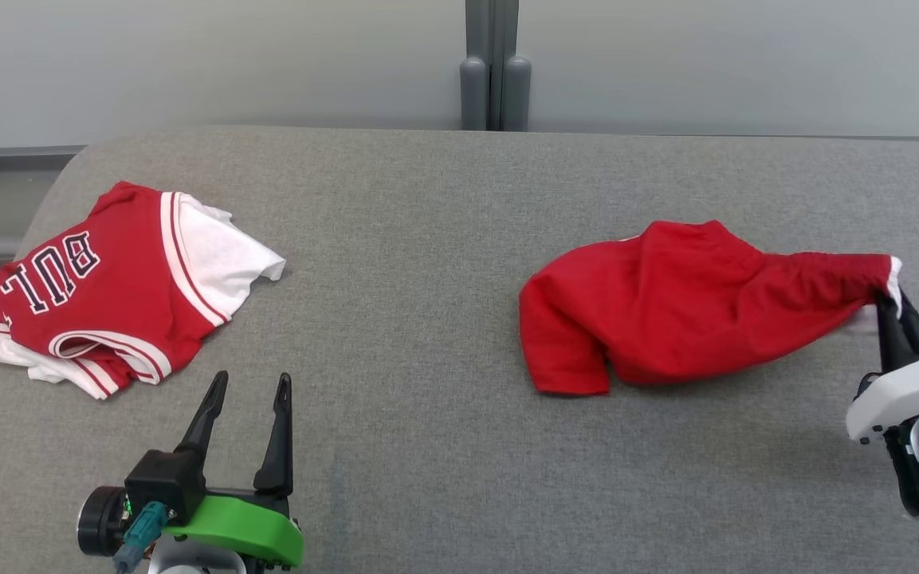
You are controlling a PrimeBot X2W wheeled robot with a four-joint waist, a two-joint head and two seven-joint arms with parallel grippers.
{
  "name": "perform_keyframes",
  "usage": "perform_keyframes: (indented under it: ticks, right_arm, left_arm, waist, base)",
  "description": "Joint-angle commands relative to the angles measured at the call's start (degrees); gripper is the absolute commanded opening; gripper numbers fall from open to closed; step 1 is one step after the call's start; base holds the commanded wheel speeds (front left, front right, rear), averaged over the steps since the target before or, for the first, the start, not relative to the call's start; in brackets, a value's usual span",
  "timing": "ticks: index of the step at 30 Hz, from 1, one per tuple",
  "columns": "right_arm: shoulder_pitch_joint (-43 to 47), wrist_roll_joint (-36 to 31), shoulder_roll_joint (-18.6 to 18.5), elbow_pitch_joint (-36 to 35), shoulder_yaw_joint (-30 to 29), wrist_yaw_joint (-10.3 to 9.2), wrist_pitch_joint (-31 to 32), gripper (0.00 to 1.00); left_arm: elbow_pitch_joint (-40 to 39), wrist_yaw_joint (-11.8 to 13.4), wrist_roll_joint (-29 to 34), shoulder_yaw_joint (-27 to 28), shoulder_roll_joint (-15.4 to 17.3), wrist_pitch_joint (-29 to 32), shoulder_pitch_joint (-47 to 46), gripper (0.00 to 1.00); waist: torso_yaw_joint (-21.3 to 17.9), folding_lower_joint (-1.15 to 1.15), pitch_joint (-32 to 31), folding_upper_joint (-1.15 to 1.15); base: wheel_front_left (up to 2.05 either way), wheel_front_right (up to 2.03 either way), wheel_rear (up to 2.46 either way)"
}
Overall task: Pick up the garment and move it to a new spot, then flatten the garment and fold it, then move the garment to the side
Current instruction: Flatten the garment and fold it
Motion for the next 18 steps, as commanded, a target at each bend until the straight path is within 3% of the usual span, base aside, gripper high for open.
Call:
perform_keyframes:
  ticks: [1,5,10,18]
  right_arm:
    - [1.2,-0.6,0.6,-1.6,0.8,-0.10,0.0,0.00]
    - [2.1,-0.5,2.0,-5.9,4.2,-0.09,0.0,0.00]
    - [2.4,-0.4,5.3,-10.3,12.5,-0.10,0.0,0.00]
    - [-0.9,0.6,11.5,-11.8,24.3,-0.09,0.0,0.00]
  left_arm:
    - [0.1,-0.1,0.1,0.2,0.0,0.0,0.8,1.00]
    - [0.3,-0.1,-0.2,0.2,-0.1,-0.1,1.4,1.00]
    - [0.5,-0.1,-0.5,-0.1,-0.2,-0.1,1.6,1.00]
    - [0.3,-0.1,-0.3,0.2,-0.3,-0.1,1.5,1.00]
  waist:
    - [-0.4,0.00,-0.8,0.00]
    - [-0.4,0.00,-1.7,0.00]
    - [0.2,0.00,-2.3,0.00]
    - [2.5,0.00,-2.0,0.00]
  base:
    - [0.00,0.00,0.00]
    - [0.00,0.00,0.00]
    - [0.00,0.00,0.00]
    - [0.00,0.00,0.00]
